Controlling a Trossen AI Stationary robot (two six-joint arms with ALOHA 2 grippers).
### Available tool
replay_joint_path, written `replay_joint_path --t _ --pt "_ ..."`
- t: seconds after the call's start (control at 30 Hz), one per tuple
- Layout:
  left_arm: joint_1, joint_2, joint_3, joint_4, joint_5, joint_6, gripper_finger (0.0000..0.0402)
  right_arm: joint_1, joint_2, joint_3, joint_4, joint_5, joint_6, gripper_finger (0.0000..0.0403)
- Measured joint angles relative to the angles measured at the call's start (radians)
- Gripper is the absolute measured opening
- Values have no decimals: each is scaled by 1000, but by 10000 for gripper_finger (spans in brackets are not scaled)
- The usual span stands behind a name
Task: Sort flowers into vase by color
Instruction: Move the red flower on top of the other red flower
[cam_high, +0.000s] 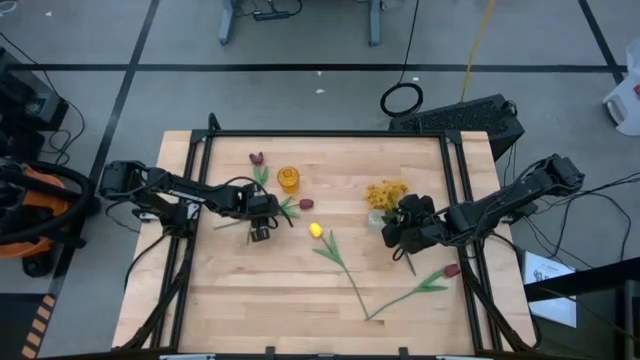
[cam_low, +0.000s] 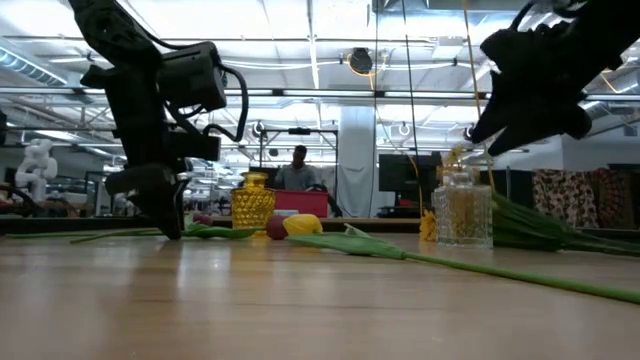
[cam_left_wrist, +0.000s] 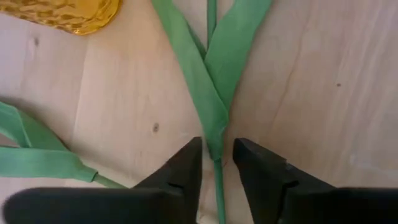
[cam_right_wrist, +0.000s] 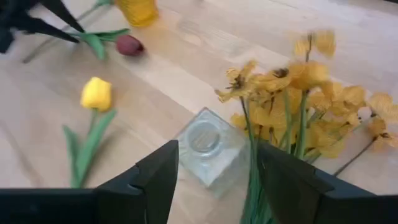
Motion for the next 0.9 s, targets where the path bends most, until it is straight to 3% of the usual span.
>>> replay_joint_path --t 0.23,0.43,0.63,0.77,0.9 --pt "-1 2 -1 4 12 -13 10 44 -27 1 36 56 -34 208" --pt "-16 -48 -4 -22 13 -90 12 105 -27 1 32 144 -37 208" --pt "-90 -206 27 -168 73 -323 12 154 -27 1 33 201 -36 208" --pt "-154 -350 26 -243 -8 -494 12 183 -27 1 34 208 -35 208" --pt "-219 -489 26 -225 -52 -570 12 207 -27 1 34 208 -34 208"
